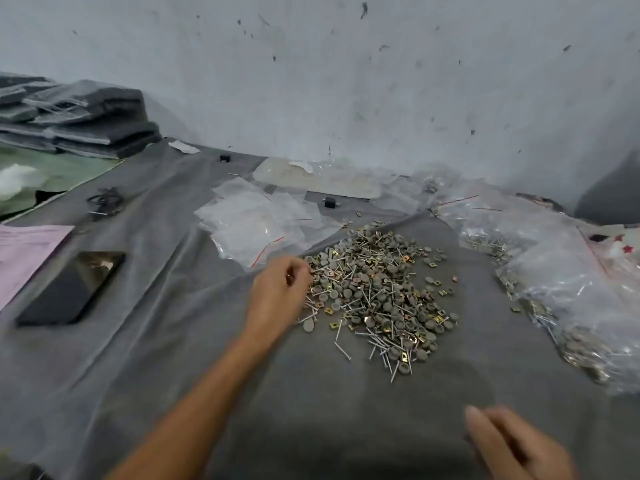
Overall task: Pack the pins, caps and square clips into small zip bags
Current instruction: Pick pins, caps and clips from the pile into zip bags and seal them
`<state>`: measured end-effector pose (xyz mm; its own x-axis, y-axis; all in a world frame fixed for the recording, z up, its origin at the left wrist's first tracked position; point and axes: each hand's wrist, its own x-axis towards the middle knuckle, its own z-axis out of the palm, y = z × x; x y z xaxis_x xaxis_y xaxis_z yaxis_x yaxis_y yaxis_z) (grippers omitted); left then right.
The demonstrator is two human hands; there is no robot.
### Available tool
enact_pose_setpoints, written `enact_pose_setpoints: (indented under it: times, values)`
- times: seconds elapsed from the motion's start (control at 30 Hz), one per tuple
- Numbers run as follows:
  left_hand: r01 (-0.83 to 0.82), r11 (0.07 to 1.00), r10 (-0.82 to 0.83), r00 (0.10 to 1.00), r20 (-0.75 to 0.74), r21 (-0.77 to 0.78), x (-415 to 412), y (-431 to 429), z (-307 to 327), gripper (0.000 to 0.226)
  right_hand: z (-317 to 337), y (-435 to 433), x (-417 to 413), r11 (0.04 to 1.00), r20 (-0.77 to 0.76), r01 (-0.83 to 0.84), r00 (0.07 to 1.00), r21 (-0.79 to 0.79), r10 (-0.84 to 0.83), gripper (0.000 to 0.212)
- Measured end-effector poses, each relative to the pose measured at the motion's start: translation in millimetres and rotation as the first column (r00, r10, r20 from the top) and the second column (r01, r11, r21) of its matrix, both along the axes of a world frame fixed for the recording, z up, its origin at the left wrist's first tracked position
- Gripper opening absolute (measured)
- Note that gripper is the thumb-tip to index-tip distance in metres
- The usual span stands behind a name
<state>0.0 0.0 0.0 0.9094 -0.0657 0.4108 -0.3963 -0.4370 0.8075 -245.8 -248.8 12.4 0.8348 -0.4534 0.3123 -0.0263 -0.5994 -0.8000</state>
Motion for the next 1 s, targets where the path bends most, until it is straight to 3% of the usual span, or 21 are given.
enact_pose_setpoints:
  times: [0.1, 0.17, 0.3, 0.43, 0.57, 0.73, 0.83, 1.0]
  values:
    - [-0.091, 0.951, 0.091, 0.996, 0.013, 0.295, 56, 16, -5, 0.012, -1, 43, 59, 0.979, -0.102, -0.201, 0.974, 0.023, 0.203, 0.034]
    - [-0.167, 0.849, 0.198, 0.98, -0.008, 0.501, 91, 30, -14, 0.032, -14, 48, 105, 0.959, -0.156, -0.283, 0.948, -0.011, 0.278, 0.033]
    - [-0.206, 0.752, 0.281, 0.959, -0.022, 0.626, 118, 51, -34, 0.055, -29, 57, 163, 0.942, -0.188, -0.323, 0.934, -0.087, 0.303, 0.032]
    - [-0.29, 0.777, 0.284, 0.953, 0.1, 0.559, 130, 54, -48, 0.025, -54, 50, 183, 0.927, -0.181, -0.32, 0.941, -0.196, 0.286, 0.034]
    - [-0.324, 0.807, 0.317, 0.943, 0.099, 0.493, 132, 54, -44, 0.022, -58, 49, 181, 0.922, -0.185, -0.322, 0.94, -0.215, 0.286, 0.037]
    - [-0.275, 0.919, 0.309, 0.947, -0.083, 0.283, 116, 55, -27, 0.002, -45, 47, 185, 0.897, -0.282, -0.411, 0.891, -0.164, 0.356, 0.034]
    - [-0.251, 0.941, 0.297, 0.934, -0.197, 0.225, 110, 47, -17, 0.019, -36, 47, 188, 0.857, -0.398, -0.493, 0.824, -0.152, 0.403, 0.027]
    - [-0.062, 0.991, 0.103, 0.923, -0.371, 0.12, 94, 39, -23, 0.027, -46, 51, 179, 0.907, -0.306, -0.364, 0.906, -0.213, 0.292, 0.021]
